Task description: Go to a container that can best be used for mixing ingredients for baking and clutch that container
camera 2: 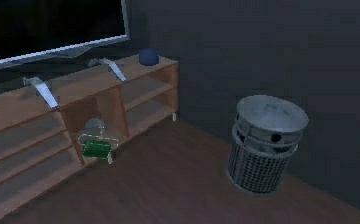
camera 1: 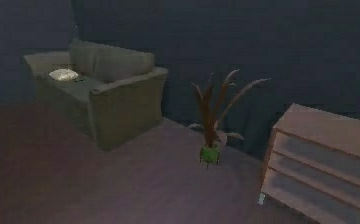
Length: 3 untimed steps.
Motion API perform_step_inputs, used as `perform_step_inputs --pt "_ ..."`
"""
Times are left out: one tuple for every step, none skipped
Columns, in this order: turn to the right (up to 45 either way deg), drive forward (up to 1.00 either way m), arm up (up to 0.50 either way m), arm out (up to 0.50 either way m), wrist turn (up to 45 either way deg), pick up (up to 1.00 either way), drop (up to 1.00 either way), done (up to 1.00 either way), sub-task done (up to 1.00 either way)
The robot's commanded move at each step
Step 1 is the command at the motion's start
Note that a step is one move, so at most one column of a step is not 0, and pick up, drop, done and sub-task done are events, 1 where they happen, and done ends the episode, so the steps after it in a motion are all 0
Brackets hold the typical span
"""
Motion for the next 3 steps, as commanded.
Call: perform_step_inputs --pt "0.0 0.55 0.0 0.0 0.0 0.0 0.0 0.0 0.0" --pt "-45.0 0.0 0.0 0.0 0.0 0.0 0.0 0.0 0.0" --pt "-15.0 0.0 0.0 0.0 0.0 0.0 0.0 0.0 0.0"
